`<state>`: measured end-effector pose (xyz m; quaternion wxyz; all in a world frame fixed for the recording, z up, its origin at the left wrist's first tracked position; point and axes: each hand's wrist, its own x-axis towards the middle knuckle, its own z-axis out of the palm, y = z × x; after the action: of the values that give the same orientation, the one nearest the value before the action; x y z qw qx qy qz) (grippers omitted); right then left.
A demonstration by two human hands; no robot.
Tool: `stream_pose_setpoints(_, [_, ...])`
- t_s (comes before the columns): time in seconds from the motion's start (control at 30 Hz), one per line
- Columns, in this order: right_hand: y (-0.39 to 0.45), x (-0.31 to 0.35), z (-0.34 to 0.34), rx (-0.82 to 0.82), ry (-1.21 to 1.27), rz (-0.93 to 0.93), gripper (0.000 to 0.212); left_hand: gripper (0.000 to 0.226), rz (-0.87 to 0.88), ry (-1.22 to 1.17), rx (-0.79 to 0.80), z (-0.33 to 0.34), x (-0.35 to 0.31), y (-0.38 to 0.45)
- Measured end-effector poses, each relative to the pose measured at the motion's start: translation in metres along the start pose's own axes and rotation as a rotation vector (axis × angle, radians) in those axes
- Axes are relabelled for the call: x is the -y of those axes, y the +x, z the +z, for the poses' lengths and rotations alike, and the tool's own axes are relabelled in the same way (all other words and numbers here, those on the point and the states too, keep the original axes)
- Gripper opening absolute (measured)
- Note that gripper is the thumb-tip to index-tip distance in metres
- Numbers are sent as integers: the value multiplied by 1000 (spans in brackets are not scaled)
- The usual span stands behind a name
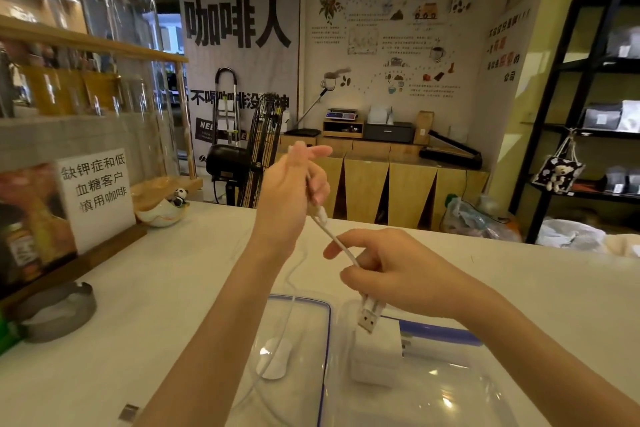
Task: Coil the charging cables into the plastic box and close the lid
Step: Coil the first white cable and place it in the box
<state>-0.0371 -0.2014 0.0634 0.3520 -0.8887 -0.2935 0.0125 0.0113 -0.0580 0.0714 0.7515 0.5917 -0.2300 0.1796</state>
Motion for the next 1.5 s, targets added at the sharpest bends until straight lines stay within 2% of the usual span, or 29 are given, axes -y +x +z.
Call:
stream_pose_setpoints(0.07, [-3,4,-5,-17,-59,3,12,30,73,338,82,3,4,-3])
stream_pose_setpoints(0.13, [-5,6,-12,-69,-216,-47,12,33,60,593,208,7,7,-7])
stream_pose_setpoints(0.23, [-7,11,-26,-142,-447,-119,19,32,-60,765,425,10,8,-11])
stream_pose_setpoints(0.3, [-9,13,-36,-182,-489,-170,19,40,-225,708,583,10,5,-12])
stream_pose_setpoints(0.4, [-10,9,-44,-194,-385,-230,22,44,-513,437,786,5,-1,-10])
stream_pose_setpoints(0.53, [-6,6,-44,-207,-141,-302,30,39,-597,71,955,-4,2,-7])
stream_pose_setpoints(0.63, [0,3,-48,-349,178,-205,38,40,-611,-131,989,-9,8,-4])
stream_pose_setpoints(0.67, [3,-2,-53,-383,331,-115,44,39,-605,-163,972,-10,9,-3])
stream_pose_setpoints(0.73, [9,-16,-63,-340,705,58,51,39,-606,-175,882,-14,10,0])
stream_pose_setpoints(0.8, [15,-30,-67,-291,947,161,36,40,-608,-174,768,-14,10,1])
stream_pose_setpoints(0.9, [19,-49,-60,-276,875,282,16,40,-620,-257,641,-12,10,3])
stream_pose_setpoints(1.0, [19,-58,-49,-179,710,367,18,50,-658,-432,622,-12,11,6])
stream_pose_setpoints(1.1, [22,-58,-41,-88,491,425,22,47,-630,-509,597,-16,10,7])
stream_pose_setpoints(1.23, [26,-53,-38,19,525,492,20,43,-586,-436,351,-19,12,8])
stream_pose_setpoints(1.37, [29,-60,-35,-79,494,537,39,47,-604,-368,90,-18,15,10])
stream_pose_setpoints(1.43, [31,-60,-34,-204,524,442,48,47,-604,-363,8,-15,15,9])
stream_pose_setpoints(1.5, [33,-55,-34,-271,669,304,53,46,-593,-347,-54,-13,15,9])
